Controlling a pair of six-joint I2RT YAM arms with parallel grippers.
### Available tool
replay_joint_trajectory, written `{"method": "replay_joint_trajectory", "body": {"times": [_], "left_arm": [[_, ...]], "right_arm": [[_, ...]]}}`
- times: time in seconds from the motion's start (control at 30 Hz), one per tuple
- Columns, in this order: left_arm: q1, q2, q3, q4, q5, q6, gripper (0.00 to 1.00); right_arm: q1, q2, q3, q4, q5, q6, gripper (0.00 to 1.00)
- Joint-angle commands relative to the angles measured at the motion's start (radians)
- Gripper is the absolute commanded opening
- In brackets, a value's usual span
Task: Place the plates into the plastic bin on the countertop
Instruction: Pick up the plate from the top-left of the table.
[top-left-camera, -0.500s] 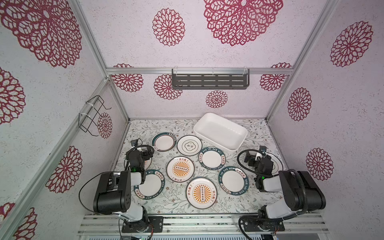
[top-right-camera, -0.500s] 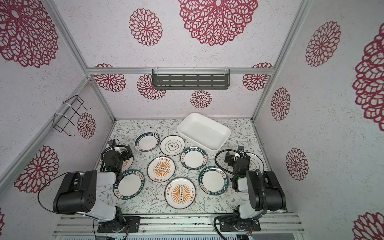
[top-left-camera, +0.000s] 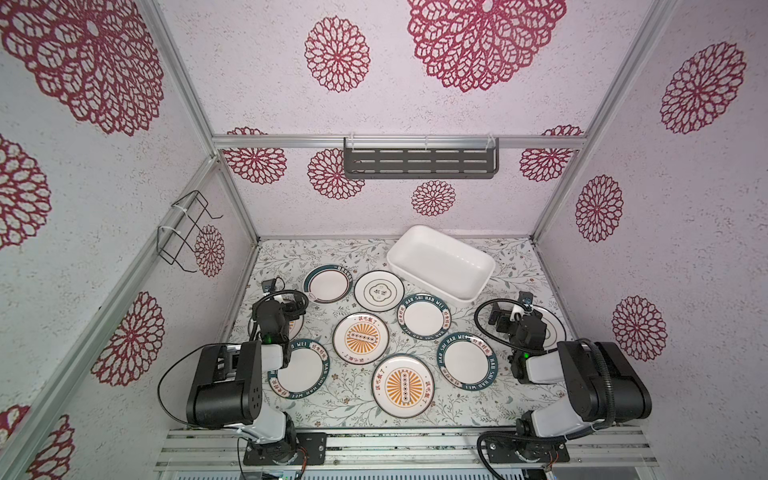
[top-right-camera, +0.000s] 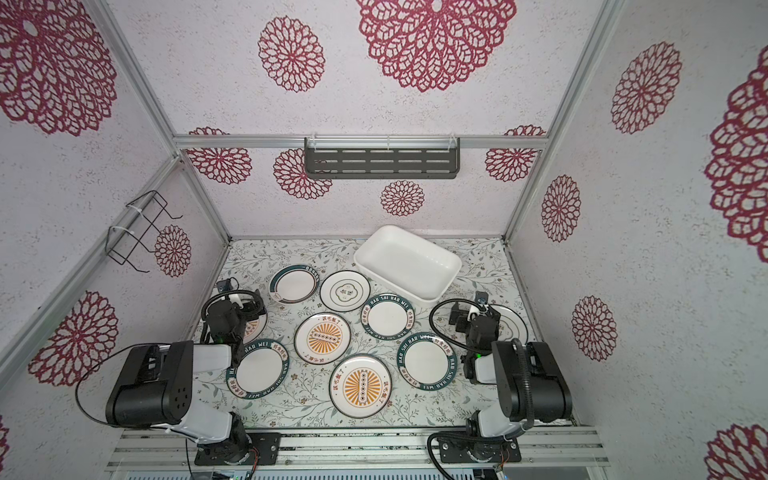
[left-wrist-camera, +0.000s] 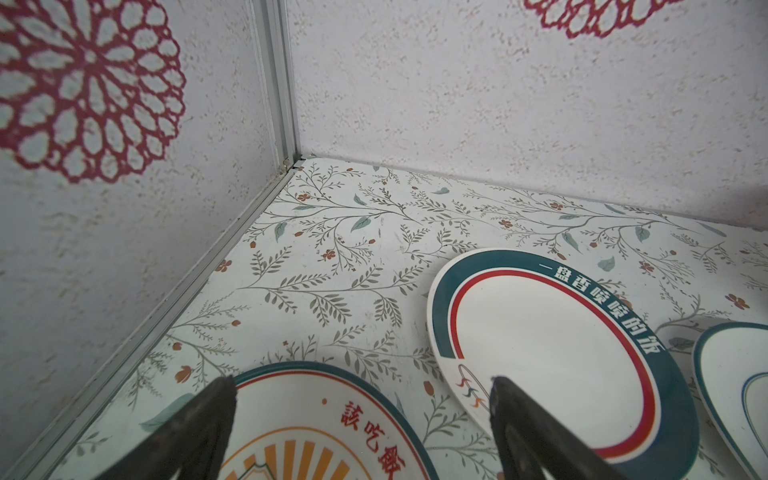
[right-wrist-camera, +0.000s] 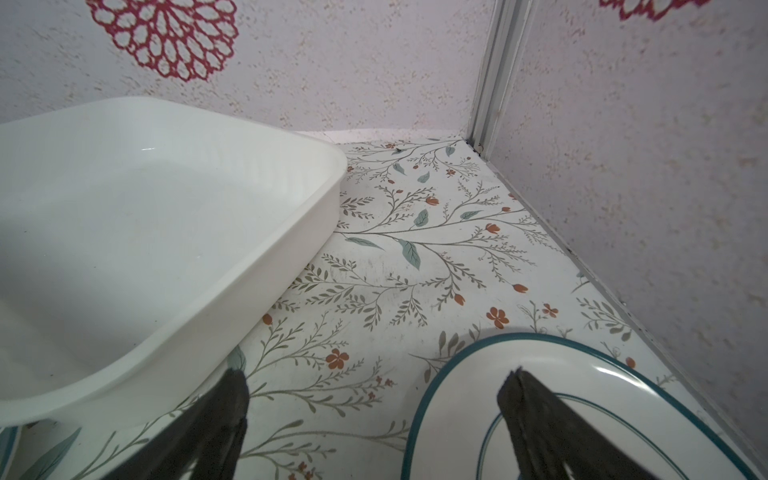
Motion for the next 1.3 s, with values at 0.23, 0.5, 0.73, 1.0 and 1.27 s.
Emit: {"method": "replay_joint_trajectory", "body": {"times": [0.23,0.5,0.73,1.0,1.27], "left_arm": [[0.005,0.005,0.011,0.028,0.003,0.011,0.97],[0.005,0.005,0.011,0.029,0.003,0.011,0.97],[0.005,-0.157,0.166,-0.351,0.053,0.018,0.97],[-0.030,-0.330,0.583,-0.920,0.288,-0.331,0.97],[-0.182,-0.182,0.950,-1.206,0.471,-0.618,0.97]], "right_arm": [[0.004,-0.001,0.015,0.038,0.005,-0.013,0.99],[0.004,-0.003,0.011,0.044,0.003,-0.014,0.99],[0.008,-0.253,0.099,-0.316,0.031,0.018,0.99],[0.074,-0.476,0.397,-0.746,-0.112,0.315,0.99],[0.320,-0.315,0.616,-0.812,-0.247,0.768,0.99]]}}
